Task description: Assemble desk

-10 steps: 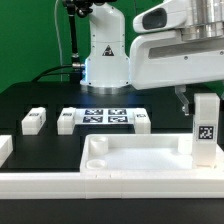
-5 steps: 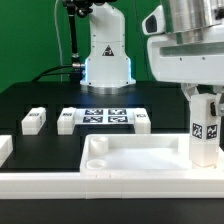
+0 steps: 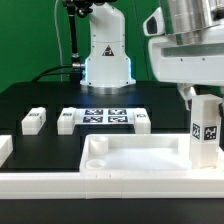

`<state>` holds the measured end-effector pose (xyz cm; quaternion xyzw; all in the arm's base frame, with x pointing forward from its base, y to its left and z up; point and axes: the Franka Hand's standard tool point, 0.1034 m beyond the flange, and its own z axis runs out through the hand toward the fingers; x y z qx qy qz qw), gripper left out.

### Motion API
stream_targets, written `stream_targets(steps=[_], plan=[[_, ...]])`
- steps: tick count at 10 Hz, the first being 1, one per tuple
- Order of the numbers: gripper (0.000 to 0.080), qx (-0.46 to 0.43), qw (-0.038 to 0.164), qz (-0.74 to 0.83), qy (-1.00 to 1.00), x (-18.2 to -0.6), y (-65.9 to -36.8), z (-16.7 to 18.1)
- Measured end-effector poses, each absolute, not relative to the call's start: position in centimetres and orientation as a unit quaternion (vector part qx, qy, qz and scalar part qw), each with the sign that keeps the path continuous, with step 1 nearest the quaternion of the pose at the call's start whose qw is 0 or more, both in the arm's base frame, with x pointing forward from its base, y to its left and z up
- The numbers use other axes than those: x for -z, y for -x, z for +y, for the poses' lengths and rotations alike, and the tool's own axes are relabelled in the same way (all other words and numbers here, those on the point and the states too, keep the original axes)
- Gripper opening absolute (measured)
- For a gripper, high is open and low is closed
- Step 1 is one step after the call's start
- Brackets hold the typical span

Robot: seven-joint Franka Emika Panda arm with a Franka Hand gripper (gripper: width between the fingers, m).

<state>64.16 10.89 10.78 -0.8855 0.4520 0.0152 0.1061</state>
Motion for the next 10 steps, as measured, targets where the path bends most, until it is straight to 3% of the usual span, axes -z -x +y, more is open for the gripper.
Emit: stream_targets(steps=[1, 4, 5, 8, 10], plan=[[0.0619, -0.007, 0.107, 0.365, 0.925, -10.59, -64.11, 10.39], [0.0648, 0.003, 0.106, 0.265, 0.959, -10.40, -63.90, 10.38], [0.0648, 0.013, 0.098, 0.178, 0.979, -10.41, -63.95, 10.10], [0.0649, 0.023, 0.050, -0.100, 0.993, -11.01, -64.23, 10.15], [0.0649, 0.022, 0.055, -0.061, 0.996, -10.91, -64.24, 10.04]])
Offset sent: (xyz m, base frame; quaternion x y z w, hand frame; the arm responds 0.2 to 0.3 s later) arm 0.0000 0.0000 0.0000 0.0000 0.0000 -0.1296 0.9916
